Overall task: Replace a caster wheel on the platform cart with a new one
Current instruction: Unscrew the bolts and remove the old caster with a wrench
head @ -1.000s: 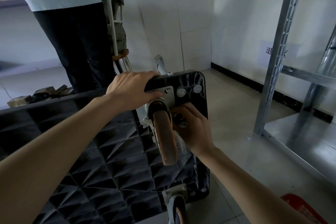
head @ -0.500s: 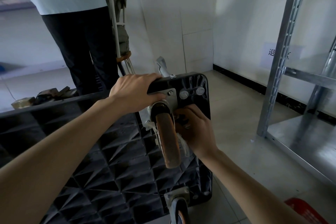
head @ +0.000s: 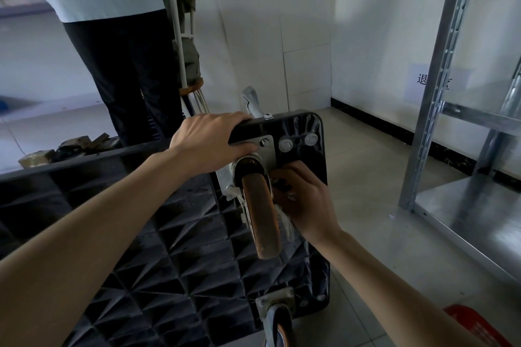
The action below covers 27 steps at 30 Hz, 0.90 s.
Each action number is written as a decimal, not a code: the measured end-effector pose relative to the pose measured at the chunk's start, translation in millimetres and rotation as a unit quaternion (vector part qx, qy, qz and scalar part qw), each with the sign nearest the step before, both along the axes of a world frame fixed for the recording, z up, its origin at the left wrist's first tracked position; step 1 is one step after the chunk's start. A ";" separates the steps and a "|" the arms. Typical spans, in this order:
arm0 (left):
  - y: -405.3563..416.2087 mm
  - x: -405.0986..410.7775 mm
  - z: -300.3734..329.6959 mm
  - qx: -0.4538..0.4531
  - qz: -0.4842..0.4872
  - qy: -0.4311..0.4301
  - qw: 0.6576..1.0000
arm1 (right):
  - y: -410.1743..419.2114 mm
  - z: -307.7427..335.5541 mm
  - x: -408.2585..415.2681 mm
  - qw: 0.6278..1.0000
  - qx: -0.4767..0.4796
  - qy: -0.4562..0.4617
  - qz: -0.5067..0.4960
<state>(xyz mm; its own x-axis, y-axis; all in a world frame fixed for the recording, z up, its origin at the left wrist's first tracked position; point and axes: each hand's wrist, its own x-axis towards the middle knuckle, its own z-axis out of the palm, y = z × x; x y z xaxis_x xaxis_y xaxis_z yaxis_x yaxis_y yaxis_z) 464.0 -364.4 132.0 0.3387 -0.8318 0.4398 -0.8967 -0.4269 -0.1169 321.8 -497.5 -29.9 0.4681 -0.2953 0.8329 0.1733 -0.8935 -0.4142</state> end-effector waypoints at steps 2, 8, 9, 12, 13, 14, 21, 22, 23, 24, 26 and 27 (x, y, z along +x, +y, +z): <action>-0.2 -0.1 0.4 0.001 0.002 -0.001 1.000 | 2.2 0.1 -0.5 1.000 0.019 0.000 -0.007; 0.3 0.6 -0.3 0.005 0.006 -0.002 1.000 | 1.4 -1.4 2.4 1.000 -0.003 0.008 -0.006; 0.1 0.8 -0.6 0.006 0.006 -0.003 1.000 | 1.6 -1.5 1.9 1.000 -0.005 0.012 -0.012; -0.4 0.8 -1.1 0.009 0.006 -0.004 1.000 | 2.5 3.1 1.7 0.999 0.019 0.006 -0.026; -0.2 0.7 -1.0 0.009 0.006 -0.004 1.000 | 2.8 4.7 2.3 0.999 0.022 -0.001 -0.027; 0.0 0.7 -0.6 0.008 0.007 -0.004 1.000 | 3.0 5.7 3.0 0.999 0.020 -0.004 -0.027; -0.1 1.0 -0.5 0.006 0.006 -0.005 1.000 | 5.5 2.7 0.5 0.999 0.007 0.018 -0.034; 0.1 1.2 -0.4 0.006 0.006 -0.005 1.000 | 5.2 2.8 1.7 0.999 0.013 0.014 -0.037; 0.3 1.4 0.0 0.006 0.005 -0.005 1.000 | 4.6 3.0 3.0 0.999 0.016 0.011 -0.039; 0.5 1.4 0.3 0.006 0.005 -0.004 1.000 | 3.8 3.4 4.0 0.999 0.013 0.010 -0.037; 0.5 1.4 0.6 0.007 0.003 -0.004 1.000 | 2.5 3.3 5.0 1.000 -0.006 0.011 -0.023; 0.4 1.5 0.4 0.008 0.003 -0.004 1.000 | 2.8 3.1 4.4 1.000 -0.017 0.013 -0.016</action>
<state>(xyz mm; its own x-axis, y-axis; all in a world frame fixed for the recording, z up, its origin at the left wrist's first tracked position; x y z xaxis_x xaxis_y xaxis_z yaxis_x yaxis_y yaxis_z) 465.5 -364.0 132.4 0.3406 -0.8363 0.4296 -0.8931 -0.4307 -0.1303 326.2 -494.7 -26.8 0.4804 -0.2826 0.8303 0.1331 -0.9122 -0.3875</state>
